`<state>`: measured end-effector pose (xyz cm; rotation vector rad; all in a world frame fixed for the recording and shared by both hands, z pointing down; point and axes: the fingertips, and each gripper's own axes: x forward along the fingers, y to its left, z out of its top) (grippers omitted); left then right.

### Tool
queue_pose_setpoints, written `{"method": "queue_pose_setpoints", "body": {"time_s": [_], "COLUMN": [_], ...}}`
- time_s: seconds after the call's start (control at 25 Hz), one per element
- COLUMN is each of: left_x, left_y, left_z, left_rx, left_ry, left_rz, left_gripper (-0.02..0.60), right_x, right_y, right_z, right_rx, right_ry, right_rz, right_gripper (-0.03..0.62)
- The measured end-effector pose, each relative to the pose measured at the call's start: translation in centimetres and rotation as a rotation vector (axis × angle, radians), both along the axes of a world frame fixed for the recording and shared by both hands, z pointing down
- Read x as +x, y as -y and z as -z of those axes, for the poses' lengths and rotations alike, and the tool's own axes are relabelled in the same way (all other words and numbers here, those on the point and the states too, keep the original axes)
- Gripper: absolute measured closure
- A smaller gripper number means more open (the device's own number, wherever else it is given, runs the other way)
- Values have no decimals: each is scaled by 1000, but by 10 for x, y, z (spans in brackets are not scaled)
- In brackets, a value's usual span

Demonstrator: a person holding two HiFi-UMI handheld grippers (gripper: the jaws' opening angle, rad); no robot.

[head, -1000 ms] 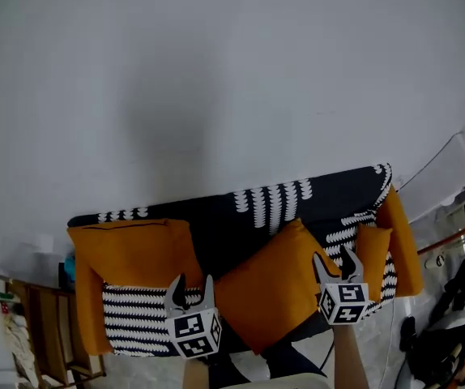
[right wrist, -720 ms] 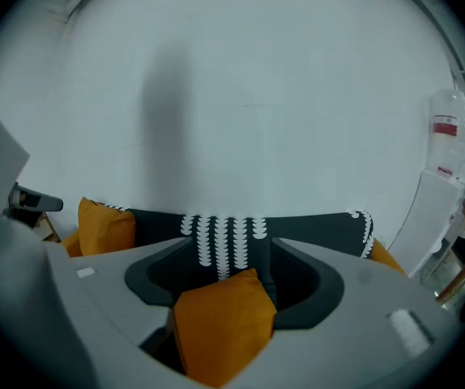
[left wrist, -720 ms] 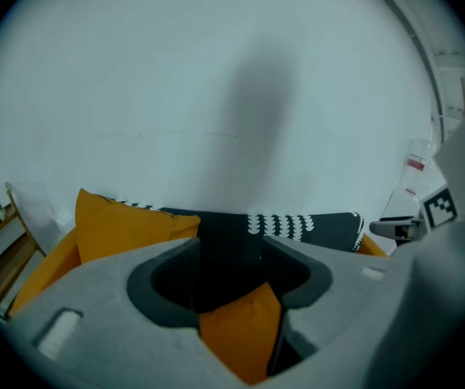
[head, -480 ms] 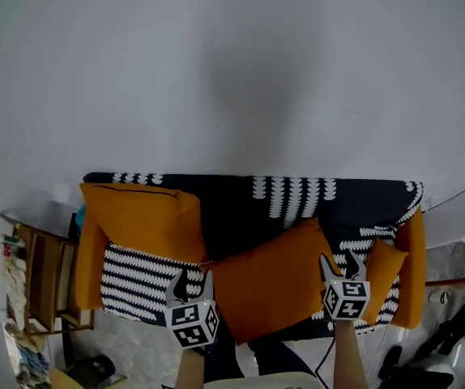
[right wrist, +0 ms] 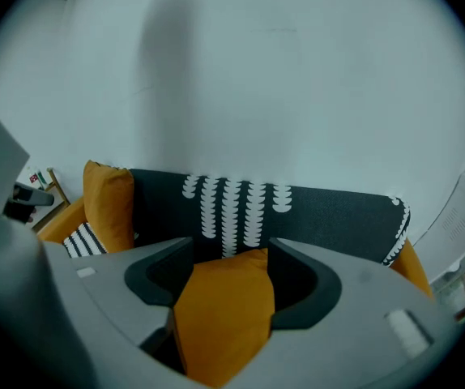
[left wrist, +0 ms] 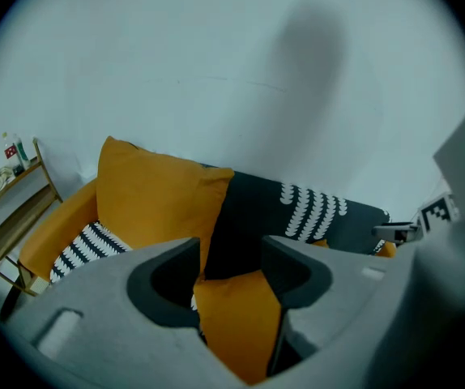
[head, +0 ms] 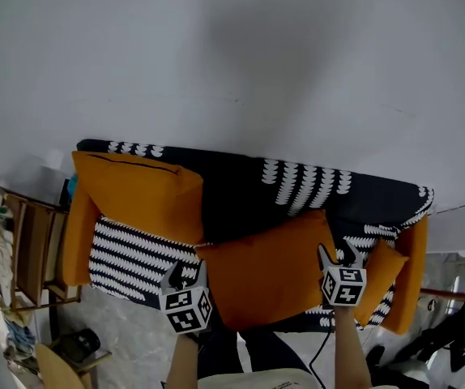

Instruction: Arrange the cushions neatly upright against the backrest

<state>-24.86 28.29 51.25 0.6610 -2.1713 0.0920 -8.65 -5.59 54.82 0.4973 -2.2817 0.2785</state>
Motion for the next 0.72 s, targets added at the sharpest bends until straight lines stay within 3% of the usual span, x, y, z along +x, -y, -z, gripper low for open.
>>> {"method": "queue_pose_setpoints", "body": {"time_s": [0.36,0.56,0.72], "left_x": [-10,-5,-3], "left_y": [-10,-17,-24], "left_z": [-103,-161,-199], "left_rx": [-74,-118,-136], "left_ry": [-129,-214,-276], "left_rz": [-22,-33,9], "left_gripper": [338,290,271], "right_x": [-8,-23,-34], "right_y": [7,16,28], "right_z": [-80,-124,-156], "right_rx": [-29,-33,-49], "right_ry": [-172,-250,-293], "right_rz": [61,122,155], "right_gripper": [301,303,312]}}
